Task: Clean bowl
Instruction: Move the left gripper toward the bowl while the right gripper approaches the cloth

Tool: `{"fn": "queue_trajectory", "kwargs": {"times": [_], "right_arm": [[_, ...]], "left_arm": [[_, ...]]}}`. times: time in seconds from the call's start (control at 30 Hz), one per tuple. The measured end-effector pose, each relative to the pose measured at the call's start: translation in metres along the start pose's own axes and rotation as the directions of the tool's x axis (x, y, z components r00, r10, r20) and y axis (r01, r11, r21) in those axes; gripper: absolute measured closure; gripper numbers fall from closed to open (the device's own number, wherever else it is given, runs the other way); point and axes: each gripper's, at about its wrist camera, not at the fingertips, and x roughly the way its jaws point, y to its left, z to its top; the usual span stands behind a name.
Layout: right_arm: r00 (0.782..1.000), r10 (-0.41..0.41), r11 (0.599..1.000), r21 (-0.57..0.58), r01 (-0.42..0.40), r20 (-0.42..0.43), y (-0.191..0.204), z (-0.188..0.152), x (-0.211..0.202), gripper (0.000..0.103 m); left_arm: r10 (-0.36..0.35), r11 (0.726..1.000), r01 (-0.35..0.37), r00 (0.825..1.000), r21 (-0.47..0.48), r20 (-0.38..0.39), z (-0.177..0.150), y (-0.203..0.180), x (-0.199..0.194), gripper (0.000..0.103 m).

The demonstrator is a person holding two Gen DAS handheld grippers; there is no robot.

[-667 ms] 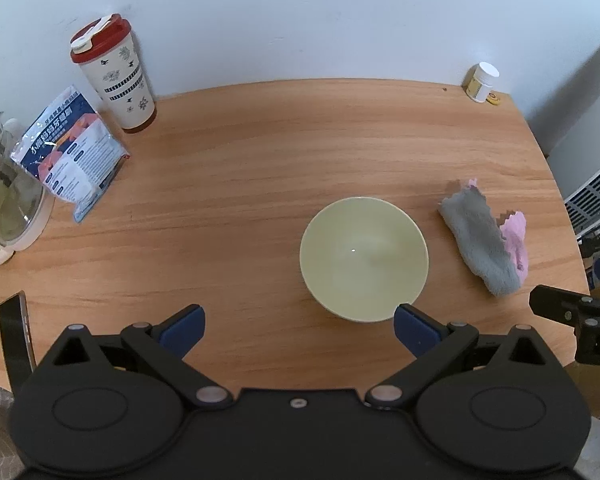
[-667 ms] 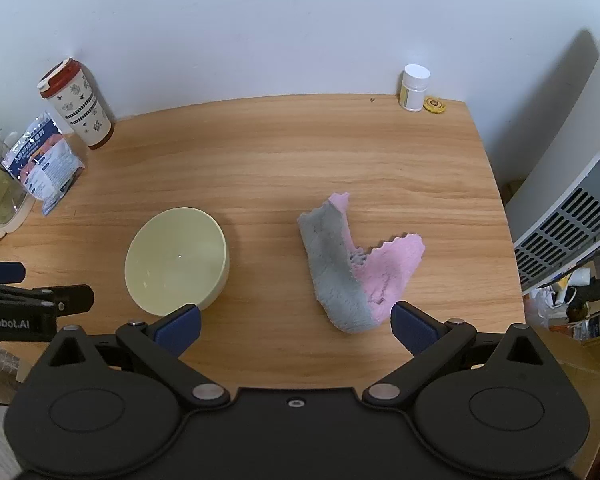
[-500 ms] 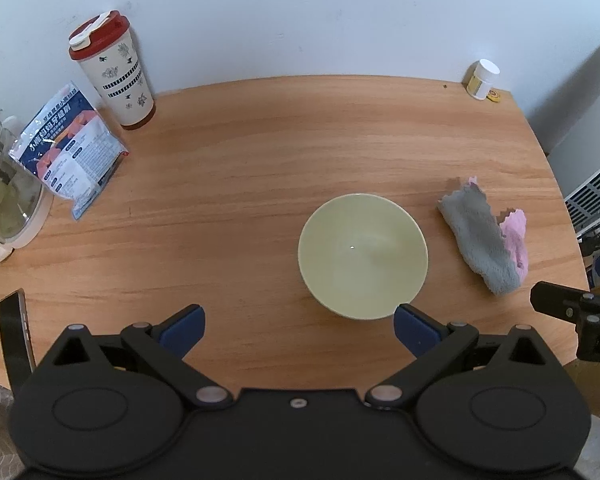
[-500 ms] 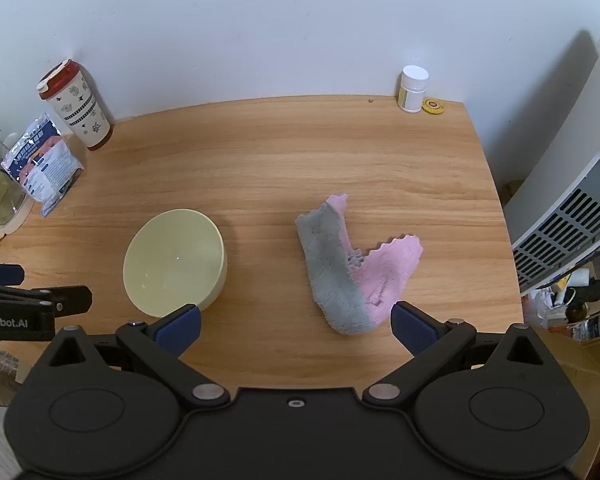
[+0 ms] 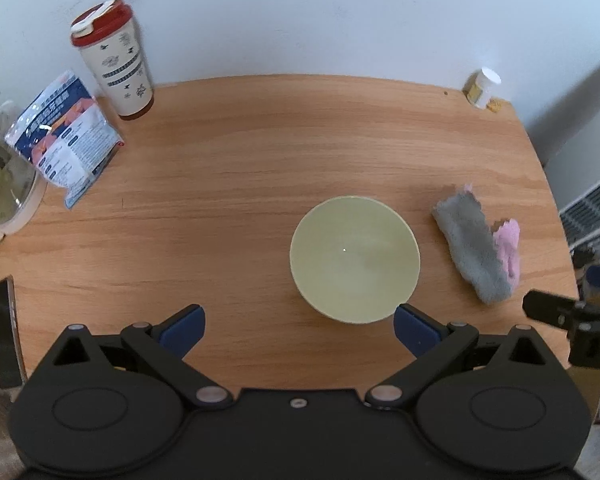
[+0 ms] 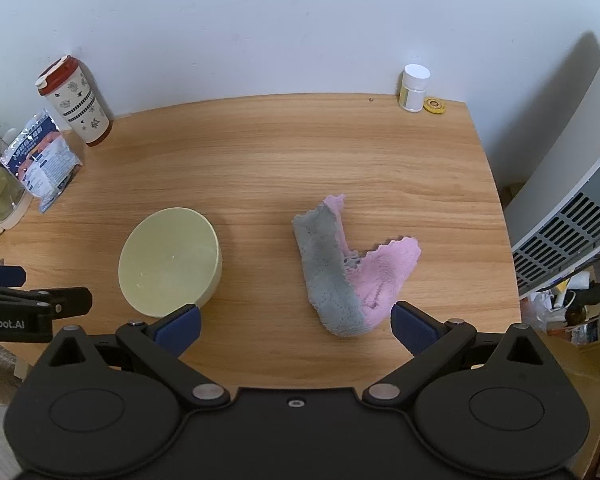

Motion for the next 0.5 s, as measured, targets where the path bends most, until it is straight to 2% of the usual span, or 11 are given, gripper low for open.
{"fn": "queue_trajectory", "kwargs": {"times": [0.33,0.5], "right_arm": [[0.999,0.028,0.999,-0.027,-0.027,0.022,-0.007,0.004,-0.001,0.0],[0.999,0.036,0.999,-0.009,-0.036,0.022,-0.014,0.006,-0.001,0.0]], "left_arm": [[0.023,0.999,-0.022,1.0,0.033,-0.011,0.001,-0.009,0.003,0.0],[0.033,0.999,-0.032,0.999,0.016,-0.012,0.002,-0.01,0.002,0.0]]}}
